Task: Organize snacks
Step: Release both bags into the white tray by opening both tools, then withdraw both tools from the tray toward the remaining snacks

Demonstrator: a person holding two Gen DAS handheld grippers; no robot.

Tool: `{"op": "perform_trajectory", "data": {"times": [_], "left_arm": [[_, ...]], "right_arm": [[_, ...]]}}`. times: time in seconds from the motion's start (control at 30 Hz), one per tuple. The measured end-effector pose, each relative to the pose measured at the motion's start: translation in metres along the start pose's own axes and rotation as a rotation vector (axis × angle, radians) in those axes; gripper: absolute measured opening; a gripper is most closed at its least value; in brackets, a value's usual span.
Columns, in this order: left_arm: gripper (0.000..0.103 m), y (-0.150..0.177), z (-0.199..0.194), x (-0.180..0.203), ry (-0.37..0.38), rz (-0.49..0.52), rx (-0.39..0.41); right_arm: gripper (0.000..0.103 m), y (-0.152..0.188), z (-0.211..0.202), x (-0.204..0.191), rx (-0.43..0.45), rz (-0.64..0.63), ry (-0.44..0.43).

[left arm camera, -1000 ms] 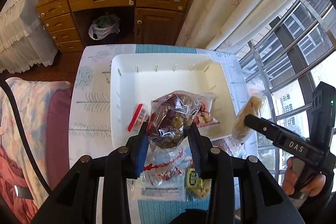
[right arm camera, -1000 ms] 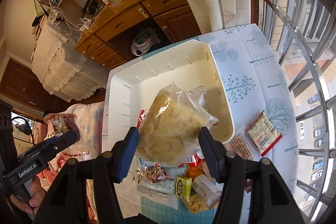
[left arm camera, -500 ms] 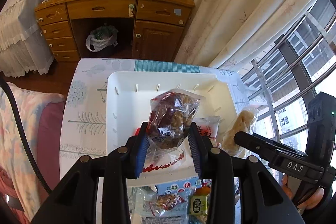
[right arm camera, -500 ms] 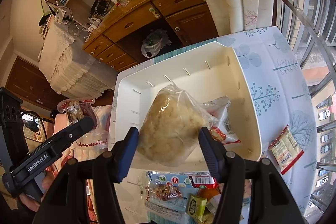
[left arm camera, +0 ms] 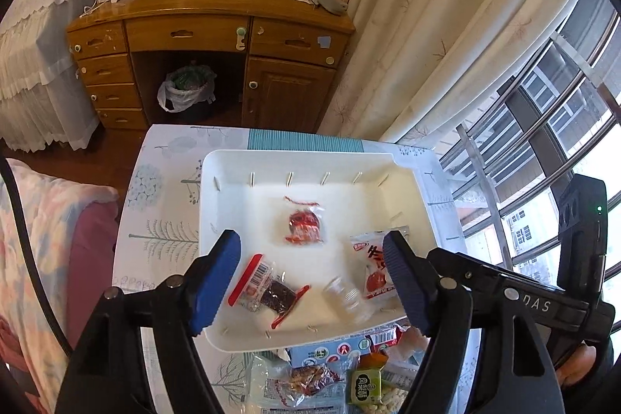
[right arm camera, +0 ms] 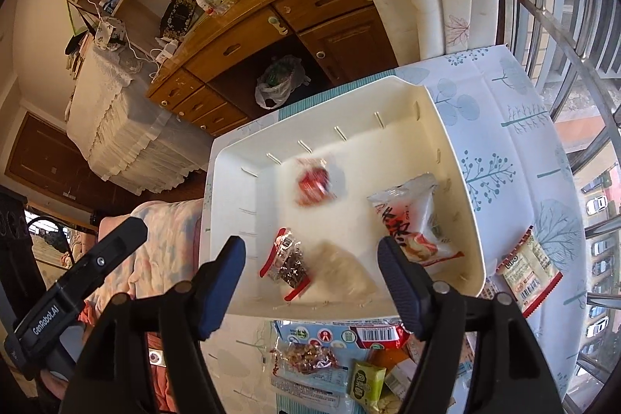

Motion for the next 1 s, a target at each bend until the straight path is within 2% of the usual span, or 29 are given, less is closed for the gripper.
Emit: {"op": "perform_trajectory", "data": {"times": [0.2,0.5,1.0], "left_arm": [[0.075,0.015,-0.014,0.0,-0.001,-0.014,-0.015],[0.075,0.038,-0.044,0.003,-0.02,-0.023,0.006],[0.075,0.101,-0.077,0.018,-0.027,-0.063,-0.004]], "right_arm": [[0.071,0.009,-0.014,-0.002,0.019,-0.002,-0.001],[0.071,0.03,-0.036,0.0,0.043,-0.005,-0.004],[0.071,0.076,-0.075,0.019,0.073,-0.036,0.016]]}}
Point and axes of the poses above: each gripper's, at about its wrist camera, not at the fingertips, and z roughly the way its jaws point, x to its right, y to its underside, the point moved 9 cm from there along z, roughly the way its jaws point
